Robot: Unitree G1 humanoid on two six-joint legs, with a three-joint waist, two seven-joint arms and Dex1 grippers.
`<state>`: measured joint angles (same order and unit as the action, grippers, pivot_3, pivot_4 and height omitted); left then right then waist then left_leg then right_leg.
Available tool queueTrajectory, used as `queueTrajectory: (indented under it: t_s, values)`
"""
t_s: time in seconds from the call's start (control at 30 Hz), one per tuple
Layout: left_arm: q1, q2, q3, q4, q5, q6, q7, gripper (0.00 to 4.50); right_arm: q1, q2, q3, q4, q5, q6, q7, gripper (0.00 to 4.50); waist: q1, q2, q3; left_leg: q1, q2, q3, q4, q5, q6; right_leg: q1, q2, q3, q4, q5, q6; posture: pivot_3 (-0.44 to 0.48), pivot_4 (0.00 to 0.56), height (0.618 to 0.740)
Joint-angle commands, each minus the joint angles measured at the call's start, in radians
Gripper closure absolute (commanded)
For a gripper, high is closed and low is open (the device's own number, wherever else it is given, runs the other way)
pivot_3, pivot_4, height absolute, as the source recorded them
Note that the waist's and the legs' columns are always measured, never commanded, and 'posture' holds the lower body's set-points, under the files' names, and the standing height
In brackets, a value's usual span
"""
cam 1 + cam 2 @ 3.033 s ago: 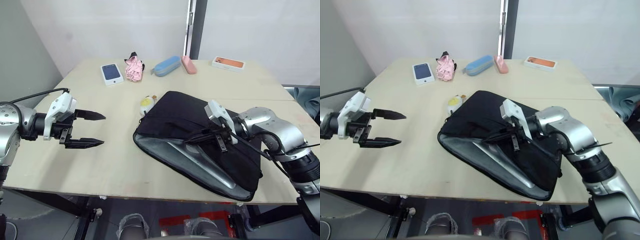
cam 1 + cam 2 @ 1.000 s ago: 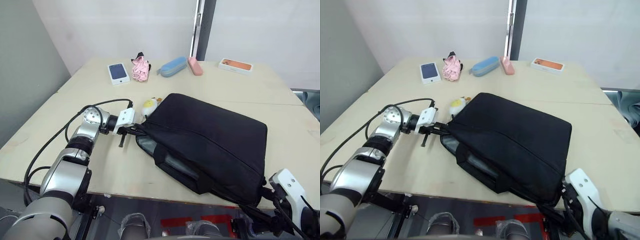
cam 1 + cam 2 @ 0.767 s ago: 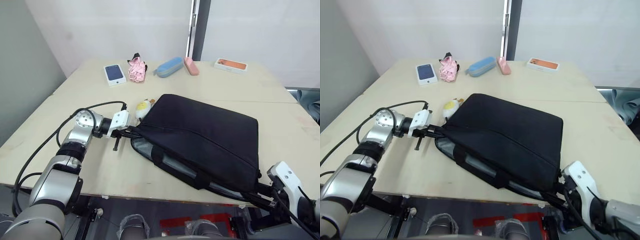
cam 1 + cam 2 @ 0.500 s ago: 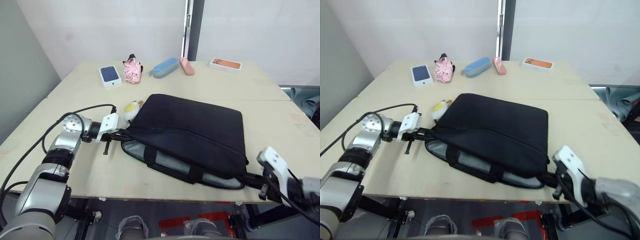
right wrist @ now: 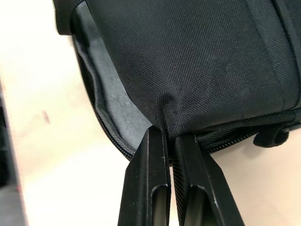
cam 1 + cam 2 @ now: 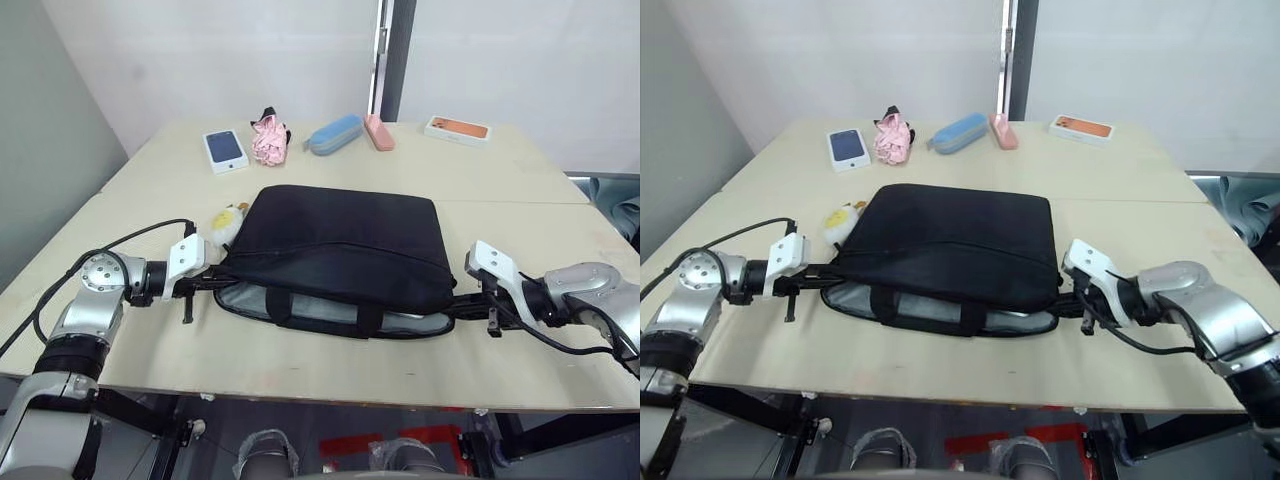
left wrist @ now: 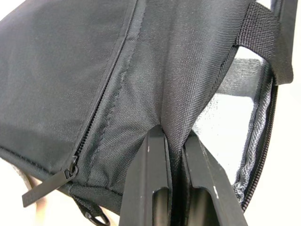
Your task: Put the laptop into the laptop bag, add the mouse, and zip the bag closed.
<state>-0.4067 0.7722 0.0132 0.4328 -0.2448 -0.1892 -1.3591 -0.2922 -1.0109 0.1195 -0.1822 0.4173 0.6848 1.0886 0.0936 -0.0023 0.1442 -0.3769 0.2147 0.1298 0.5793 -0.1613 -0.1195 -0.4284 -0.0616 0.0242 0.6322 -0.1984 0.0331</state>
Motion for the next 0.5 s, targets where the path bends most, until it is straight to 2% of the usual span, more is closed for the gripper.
queueTrajectory:
  t_s: [0.03, 0.13, 0.27, 0.5]
  values:
    - [0.06, -0.005, 0.012, -0.159, -0.067, 0.121, 0.021, 4.5, -0.041, 0.009, -0.011, 0.055, -0.034, -0.032, 0.006, 4.46, 0.0, 0.0, 0.0, 0.0, 0.0, 0.0, 0.0, 0.0, 0.0, 0.0, 0.0, 0.0, 0.0, 0.0, 0.0, 0.0, 0.15, 0.74]
    - [0.101, 0.004, 0.009, -0.224, -0.066, 0.16, 0.032, 4.5, -0.023, -0.006, -0.031, 0.023, -0.012, -0.023, 0.039, 4.46, 0.001, 0.0, 0.0, 0.0, 0.0, 0.0, 0.001, 0.0, 0.0, 0.0, 0.0, 0.0, 0.001, 0.0, 0.0, 0.0, 0.15, 0.74]
    - [0.07, -0.002, 0.001, -0.142, -0.003, 0.085, 0.059, 4.5, 0.051, -0.03, -0.078, -0.07, 0.041, -0.011, 0.077, 4.46, 0.007, 0.0, 0.0, 0.0, 0.0, 0.0, -0.001, 0.0, 0.0, 0.0, 0.0, 0.0, -0.001, 0.0, 0.0, 0.0, 0.15, 0.74]
    - [-0.029, -0.037, -0.014, 0.01, 0.036, -0.022, 0.057, 4.5, 0.082, -0.028, -0.093, -0.071, 0.029, -0.01, 0.059, 4.46, 0.006, 0.0, 0.0, 0.001, 0.0, 0.001, 0.002, 0.0, 0.001, 0.001, 0.0, 0.001, 0.001, 0.0, -0.001, 0.0, 0.15, 0.74]
